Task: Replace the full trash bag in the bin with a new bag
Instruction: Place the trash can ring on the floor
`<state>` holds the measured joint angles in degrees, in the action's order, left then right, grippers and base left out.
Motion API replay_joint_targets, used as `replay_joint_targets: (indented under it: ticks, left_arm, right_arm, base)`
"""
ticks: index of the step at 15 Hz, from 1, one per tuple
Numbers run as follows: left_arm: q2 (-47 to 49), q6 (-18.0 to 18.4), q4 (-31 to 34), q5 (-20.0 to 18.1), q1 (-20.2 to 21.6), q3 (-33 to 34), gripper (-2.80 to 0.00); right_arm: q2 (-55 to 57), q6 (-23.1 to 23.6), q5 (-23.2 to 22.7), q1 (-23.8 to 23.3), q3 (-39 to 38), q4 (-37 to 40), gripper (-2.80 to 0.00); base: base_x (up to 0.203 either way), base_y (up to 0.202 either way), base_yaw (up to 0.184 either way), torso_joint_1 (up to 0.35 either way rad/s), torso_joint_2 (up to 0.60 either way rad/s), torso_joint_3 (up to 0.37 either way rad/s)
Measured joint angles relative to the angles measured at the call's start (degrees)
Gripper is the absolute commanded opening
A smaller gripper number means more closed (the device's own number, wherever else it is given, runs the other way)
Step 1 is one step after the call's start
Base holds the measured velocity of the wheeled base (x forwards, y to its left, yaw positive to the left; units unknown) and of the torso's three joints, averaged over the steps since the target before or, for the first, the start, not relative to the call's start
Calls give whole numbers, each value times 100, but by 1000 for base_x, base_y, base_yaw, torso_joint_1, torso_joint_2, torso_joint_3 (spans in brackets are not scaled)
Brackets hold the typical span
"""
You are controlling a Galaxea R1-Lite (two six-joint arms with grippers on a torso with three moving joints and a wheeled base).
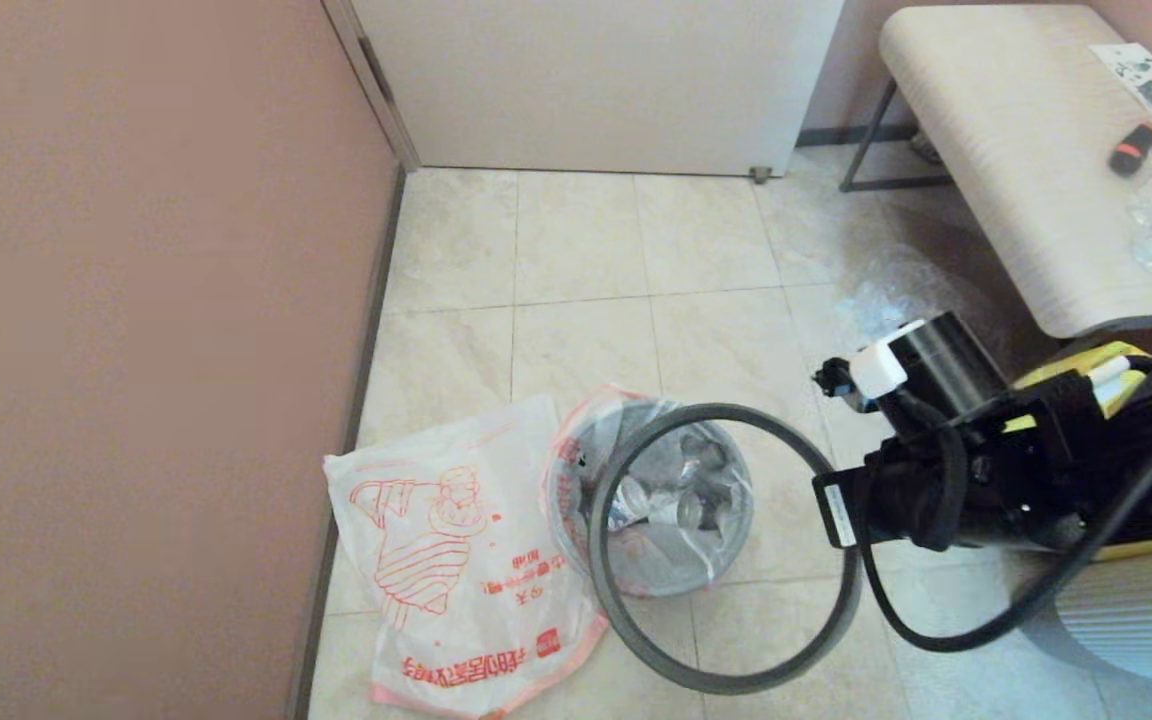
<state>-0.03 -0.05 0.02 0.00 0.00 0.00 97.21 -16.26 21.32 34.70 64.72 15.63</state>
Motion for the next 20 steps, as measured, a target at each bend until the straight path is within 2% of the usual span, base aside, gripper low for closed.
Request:
replay_joint_targets:
  ticks: [4, 9, 12, 16, 20]
  left_arm:
    - [1, -2, -2, 0, 0, 0, -280]
    - [1, 3, -2, -2, 0, 0, -280]
    - [-1, -3, -2, -1, 0, 0, -280]
    - [1, 2, -2, -1, 0, 0, -280]
    - [-2, 0, -2, -2, 0, -2, -280]
  right_arm:
    - [-775, -11, -4, -207, -656, 67, -280]
    - [-1561, -116, -21, -665, -1221, 518, -280]
    - [-1962, -113, -22, -1184, -1511, 907, -280]
    - [-2193, -63, -38, -1862, -1986, 895, -280]
    - [-1957, 14, -148, -2411, -2146, 811, -280]
  base:
    - [0, 0, 0, 0, 0, 0]
    - [0, 0, 0, 0, 0, 0]
    - [0, 0, 0, 0, 0, 0]
    - [0, 0, 0, 0, 0, 0]
    - [0, 0, 0, 0, 0, 0]
